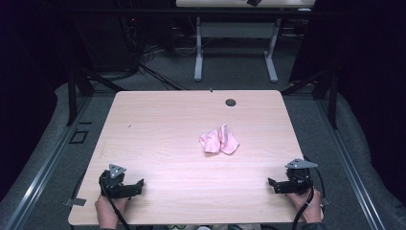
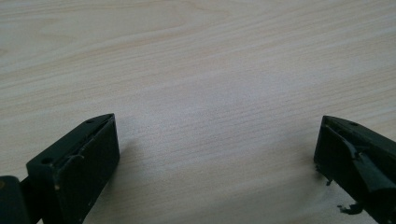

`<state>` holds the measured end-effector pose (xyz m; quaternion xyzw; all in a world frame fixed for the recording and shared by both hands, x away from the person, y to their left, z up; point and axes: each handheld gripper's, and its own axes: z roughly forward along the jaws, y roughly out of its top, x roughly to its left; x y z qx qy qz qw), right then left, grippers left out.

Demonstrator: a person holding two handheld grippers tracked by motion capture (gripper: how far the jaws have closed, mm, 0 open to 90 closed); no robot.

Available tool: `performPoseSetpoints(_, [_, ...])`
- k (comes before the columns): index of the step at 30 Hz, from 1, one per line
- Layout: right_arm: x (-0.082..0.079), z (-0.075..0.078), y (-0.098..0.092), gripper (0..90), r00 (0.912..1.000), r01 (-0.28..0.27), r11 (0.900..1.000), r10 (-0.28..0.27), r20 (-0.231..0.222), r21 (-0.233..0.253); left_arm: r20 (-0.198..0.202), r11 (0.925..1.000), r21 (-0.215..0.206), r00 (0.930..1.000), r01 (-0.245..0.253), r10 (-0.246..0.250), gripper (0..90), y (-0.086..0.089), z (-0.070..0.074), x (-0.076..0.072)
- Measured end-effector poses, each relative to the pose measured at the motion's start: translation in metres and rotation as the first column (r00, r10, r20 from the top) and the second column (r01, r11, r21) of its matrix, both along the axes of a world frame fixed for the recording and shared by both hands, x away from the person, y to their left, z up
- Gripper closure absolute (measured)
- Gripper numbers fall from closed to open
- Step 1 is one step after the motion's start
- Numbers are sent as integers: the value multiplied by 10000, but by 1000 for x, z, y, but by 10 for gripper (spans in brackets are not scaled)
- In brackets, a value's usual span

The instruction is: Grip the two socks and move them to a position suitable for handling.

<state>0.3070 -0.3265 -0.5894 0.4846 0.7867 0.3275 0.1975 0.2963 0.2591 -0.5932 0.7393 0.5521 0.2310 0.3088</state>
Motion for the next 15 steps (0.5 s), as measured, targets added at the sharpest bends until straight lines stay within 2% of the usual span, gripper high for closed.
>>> performPoseSetpoints(15, [1, 0, 0, 0, 10000, 24, 10000, -24, 62, -1, -5, 10000, -6, 10000, -15, 15, 1, 0, 0, 0])
